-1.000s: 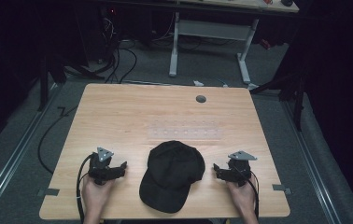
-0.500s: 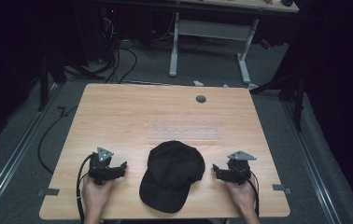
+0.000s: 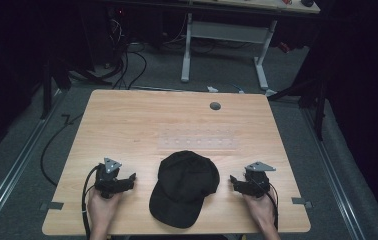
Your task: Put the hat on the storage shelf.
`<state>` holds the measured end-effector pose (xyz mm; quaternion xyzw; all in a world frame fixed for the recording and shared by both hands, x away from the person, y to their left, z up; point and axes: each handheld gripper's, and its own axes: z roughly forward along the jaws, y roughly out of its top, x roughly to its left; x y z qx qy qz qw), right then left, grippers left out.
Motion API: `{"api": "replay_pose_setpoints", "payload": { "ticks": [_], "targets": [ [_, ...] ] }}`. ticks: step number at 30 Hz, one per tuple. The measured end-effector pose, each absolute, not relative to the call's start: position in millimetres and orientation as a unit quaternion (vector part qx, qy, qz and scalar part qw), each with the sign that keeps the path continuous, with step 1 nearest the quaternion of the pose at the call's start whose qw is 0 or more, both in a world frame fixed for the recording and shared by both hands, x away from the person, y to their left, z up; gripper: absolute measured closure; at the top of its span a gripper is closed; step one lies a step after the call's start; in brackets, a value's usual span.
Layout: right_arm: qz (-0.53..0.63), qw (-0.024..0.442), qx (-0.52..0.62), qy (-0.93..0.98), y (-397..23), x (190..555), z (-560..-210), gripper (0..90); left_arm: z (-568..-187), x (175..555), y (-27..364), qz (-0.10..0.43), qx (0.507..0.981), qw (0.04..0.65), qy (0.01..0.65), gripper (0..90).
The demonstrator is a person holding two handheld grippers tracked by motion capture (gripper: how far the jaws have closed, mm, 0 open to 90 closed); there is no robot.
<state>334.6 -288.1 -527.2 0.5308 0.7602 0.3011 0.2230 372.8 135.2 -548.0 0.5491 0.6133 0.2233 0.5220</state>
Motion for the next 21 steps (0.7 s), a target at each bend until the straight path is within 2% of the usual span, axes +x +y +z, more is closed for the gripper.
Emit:
{"api": "replay_pose_setpoints", "payload": {
  "ticks": [9, 21],
  "targets": [
    [0.312, 0.228, 0.530, 0.755, -289.1, 330.1, -523.1, 32.1, -548.0, 372.8, 135.2, 0.223, 0.549, 0.522, 0.614, 18.9],
    [0.361, 0.193, 0.522, 0.748, -292.7, 322.6, -509.0, 37.0, -548.0, 372.8, 135.3, 0.223, 0.549, 0.522, 0.614, 18.9]
  ]
}}
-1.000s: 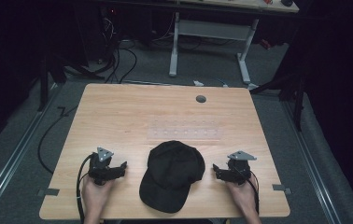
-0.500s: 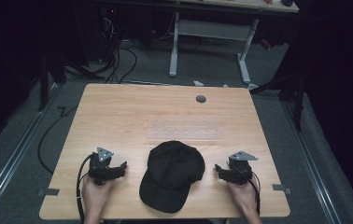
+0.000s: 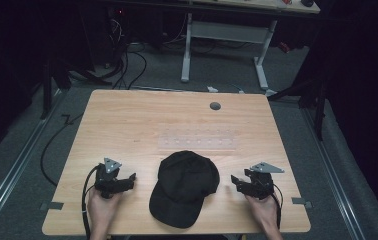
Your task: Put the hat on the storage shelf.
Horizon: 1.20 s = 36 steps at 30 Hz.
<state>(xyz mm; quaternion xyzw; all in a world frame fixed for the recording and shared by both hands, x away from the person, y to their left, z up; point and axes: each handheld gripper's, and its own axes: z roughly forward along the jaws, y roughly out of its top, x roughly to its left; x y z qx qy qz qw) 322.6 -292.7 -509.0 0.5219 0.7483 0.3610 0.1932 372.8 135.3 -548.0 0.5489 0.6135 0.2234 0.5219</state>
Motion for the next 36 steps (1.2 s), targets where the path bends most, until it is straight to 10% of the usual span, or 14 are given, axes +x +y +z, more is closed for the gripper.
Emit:
{"api": "replay_pose_setpoints", "payload": {
  "ticks": [36],
  "targets": [
    [0.378, 0.134, 0.466, 0.789, -248.1, 348.9, -490.8, 40.2, -547.9, 372.9, 135.2, 0.224, 0.548, 0.522, 0.614, 19.2]
  ]
}}
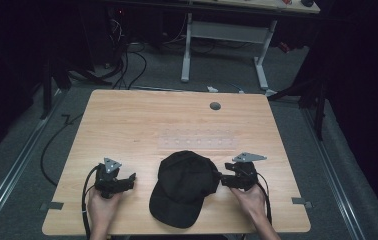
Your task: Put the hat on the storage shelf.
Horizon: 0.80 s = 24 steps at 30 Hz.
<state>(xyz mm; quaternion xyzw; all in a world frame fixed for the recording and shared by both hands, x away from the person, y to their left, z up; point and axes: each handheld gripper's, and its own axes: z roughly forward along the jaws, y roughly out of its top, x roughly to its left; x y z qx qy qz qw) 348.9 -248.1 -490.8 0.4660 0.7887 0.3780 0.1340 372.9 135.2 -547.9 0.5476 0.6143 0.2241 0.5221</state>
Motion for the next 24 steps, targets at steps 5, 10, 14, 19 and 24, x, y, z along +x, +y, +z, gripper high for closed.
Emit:
{"api": "replay_pose_setpoints", "payload": {
  "ticks": [5, 10, 14, 19, 24],
  "targets": [
    [0.374, 0.128, 0.463, 0.793, -241.8, 355.8, -494.8, 40.9, -547.9, 372.8, 135.3, 0.224, 0.548, 0.522, 0.614, 19.2],
    [0.371, 0.117, 0.467, 0.794, -237.9, 362.2, -502.3, 41.5, -547.9, 372.8, 135.2, 0.224, 0.548, 0.522, 0.614, 19.2],
    [0.369, 0.115, 0.468, 0.794, -234.4, 364.4, -506.2, 42.3, -547.9, 372.8, 135.2, 0.224, 0.548, 0.522, 0.614, 19.2],
    [0.359, 0.114, 0.465, 0.801, -228.7, 367.1, -514.5, 43.5, -547.9, 372.8, 135.2, 0.224, 0.547, 0.522, 0.615, 19.3],
    [0.357, 0.117, 0.466, 0.801, -228.3, 368.3, -517.9, 43.5, -548.0, 372.8, 135.2, 0.224, 0.547, 0.522, 0.615, 19.3]
  ]
}}
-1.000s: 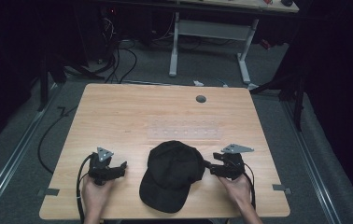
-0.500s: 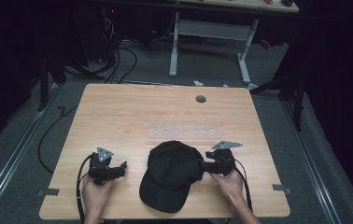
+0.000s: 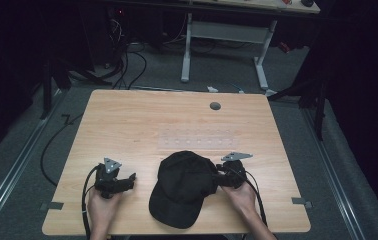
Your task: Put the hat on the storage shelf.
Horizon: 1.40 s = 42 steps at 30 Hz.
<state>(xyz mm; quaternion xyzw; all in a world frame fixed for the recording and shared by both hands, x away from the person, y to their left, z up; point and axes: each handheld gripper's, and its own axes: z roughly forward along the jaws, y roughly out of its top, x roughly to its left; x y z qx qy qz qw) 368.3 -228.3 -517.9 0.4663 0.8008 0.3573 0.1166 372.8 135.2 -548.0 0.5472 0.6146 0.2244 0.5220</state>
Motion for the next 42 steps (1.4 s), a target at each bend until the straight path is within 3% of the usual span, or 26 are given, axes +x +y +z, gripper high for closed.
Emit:
{"api": "replay_pose_setpoints", "payload": {
  "ticks": [6, 10, 12, 14, 18, 19, 22, 32, 42],
  "targets": [
    [0.347, 0.122, 0.468, 0.803, -226.6, 367.9, -522.4, 44.8, -548.0, 372.8, 135.1, 0.224, 0.547, 0.522, 0.615, 19.3],
    [0.334, 0.147, 0.458, 0.811, -223.9, 365.8, -522.8, 50.9, -548.0, 372.8, 135.2, 0.224, 0.547, 0.522, 0.615, 19.3],
    [0.325, 0.162, 0.449, 0.816, -222.0, 364.9, -522.7, 55.4, -548.0, 372.8, 135.2, 0.224, 0.547, 0.522, 0.615, 19.3],
    [0.321, 0.173, 0.441, 0.821, -219.7, 363.2, -522.9, 65.4, -548.0, 372.8, 135.2, 0.224, 0.547, 0.522, 0.615, 19.3],
    [0.319, 0.177, 0.432, 0.825, -216.6, 361.5, -523.0, 74.0, -548.0, 372.8, 135.1, 0.224, 0.547, 0.522, 0.615, 19.3],
    [0.321, 0.175, 0.428, 0.826, -216.3, 361.8, -523.1, 80.5, -548.0, 372.8, 135.1, 0.225, 0.547, 0.522, 0.615, 19.3],
    [0.321, 0.174, 0.424, 0.829, -216.1, 362.4, -523.0, 84.4, -548.0, 372.8, 135.2, 0.225, 0.547, 0.522, 0.615, 19.3],
    [0.340, 0.176, 0.418, 0.824, -219.7, 360.8, -518.0, 85.9, -547.9, 372.8, 135.1, 0.224, 0.547, 0.522, 0.615, 19.3],
    [0.398, 0.184, 0.399, 0.805, -232.2, 357.9, -484.8, 86.2, -547.9, 372.1, 134.4, 0.219, 0.552, 0.524, 0.610, 18.8]
  ]
}}
